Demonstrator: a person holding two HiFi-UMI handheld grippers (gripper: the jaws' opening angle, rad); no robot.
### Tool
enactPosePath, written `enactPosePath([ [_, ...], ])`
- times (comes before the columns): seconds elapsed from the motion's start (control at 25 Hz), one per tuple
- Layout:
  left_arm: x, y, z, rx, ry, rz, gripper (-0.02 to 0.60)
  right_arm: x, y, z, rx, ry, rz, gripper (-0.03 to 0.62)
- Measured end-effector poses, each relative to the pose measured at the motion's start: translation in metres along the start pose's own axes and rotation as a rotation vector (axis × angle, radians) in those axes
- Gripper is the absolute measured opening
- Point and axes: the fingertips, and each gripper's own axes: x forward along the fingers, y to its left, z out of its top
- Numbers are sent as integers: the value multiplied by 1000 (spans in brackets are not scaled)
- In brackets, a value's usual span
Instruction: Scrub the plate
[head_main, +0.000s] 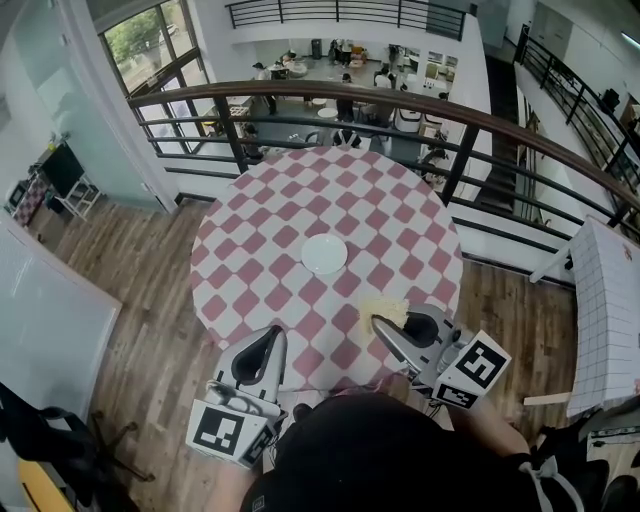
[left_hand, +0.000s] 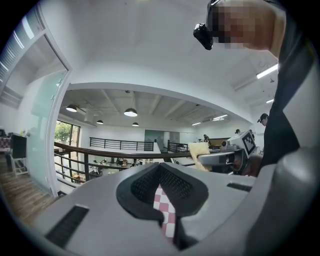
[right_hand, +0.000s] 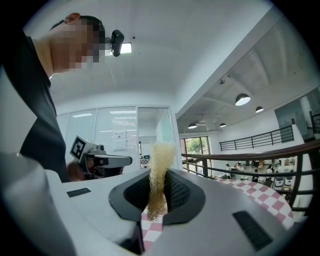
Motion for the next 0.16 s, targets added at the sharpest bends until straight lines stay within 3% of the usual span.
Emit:
enactPosePath([
  [0.16, -4, -2, 2, -5, -8, 11, 8, -2, 7, -2, 3, 0, 10, 48],
])
